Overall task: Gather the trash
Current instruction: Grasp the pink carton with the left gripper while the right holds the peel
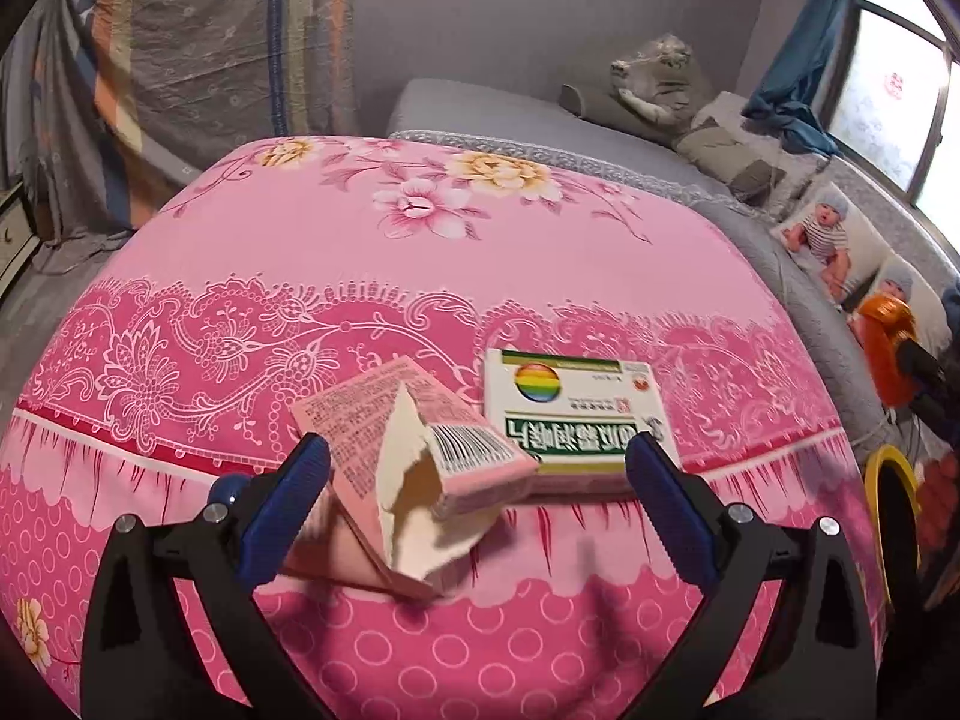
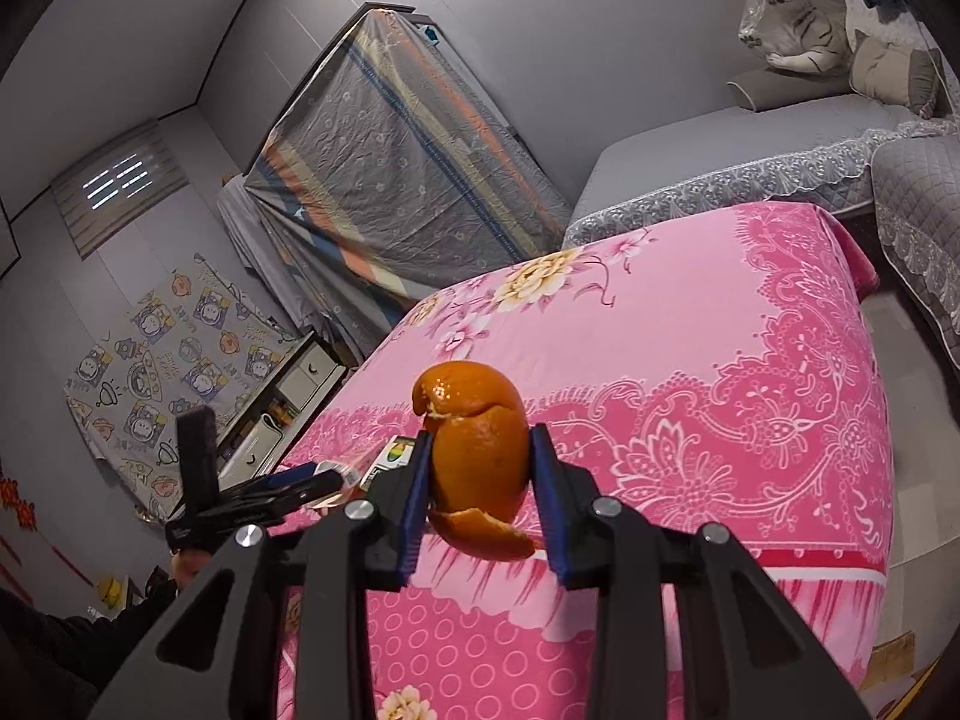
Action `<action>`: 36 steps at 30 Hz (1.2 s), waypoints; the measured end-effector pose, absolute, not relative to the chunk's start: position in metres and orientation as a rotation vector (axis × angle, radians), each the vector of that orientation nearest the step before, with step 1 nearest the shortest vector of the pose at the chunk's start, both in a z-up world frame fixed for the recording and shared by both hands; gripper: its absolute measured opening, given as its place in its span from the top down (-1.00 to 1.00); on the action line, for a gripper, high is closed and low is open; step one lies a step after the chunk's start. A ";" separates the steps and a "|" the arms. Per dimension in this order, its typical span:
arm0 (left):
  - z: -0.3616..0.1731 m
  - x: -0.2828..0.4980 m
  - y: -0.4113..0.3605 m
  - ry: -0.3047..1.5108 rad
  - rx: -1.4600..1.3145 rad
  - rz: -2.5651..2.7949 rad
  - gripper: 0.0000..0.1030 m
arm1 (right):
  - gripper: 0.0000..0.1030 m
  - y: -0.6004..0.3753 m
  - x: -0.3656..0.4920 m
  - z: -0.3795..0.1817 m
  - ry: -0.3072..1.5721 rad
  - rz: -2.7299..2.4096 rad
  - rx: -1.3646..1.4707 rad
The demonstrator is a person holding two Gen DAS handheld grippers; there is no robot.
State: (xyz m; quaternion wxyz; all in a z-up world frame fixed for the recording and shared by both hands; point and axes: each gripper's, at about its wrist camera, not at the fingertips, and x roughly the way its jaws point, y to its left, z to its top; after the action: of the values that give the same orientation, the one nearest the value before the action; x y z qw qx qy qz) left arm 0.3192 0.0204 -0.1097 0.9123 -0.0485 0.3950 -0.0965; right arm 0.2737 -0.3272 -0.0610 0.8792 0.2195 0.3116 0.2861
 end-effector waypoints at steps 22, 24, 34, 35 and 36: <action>-0.074 0.277 0.023 0.667 -0.152 -0.195 0.37 | 0.41 -0.332 0.210 -0.027 0.587 0.578 0.417; -0.060 0.263 0.012 0.639 -0.136 -0.236 0.37 | 0.41 -0.336 0.200 -0.023 0.569 0.566 0.414; -0.029 0.207 -0.131 0.587 0.036 -0.613 0.36 | 0.41 -0.406 0.134 -0.015 0.489 0.342 0.461; -0.030 0.204 -0.146 0.590 0.047 -0.649 0.36 | 0.41 -0.420 0.125 -0.017 0.487 0.297 0.473; -0.031 0.201 -0.161 0.591 0.058 -0.683 0.36 | 0.41 -0.429 0.119 -0.019 0.491 0.259 0.481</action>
State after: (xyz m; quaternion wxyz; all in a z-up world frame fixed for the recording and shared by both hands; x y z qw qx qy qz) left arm 0.2006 -0.1609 -0.0309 0.8993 0.0280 0.2857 -0.3300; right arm 0.1194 -0.4291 -0.0189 0.9334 0.2349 0.2400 0.1268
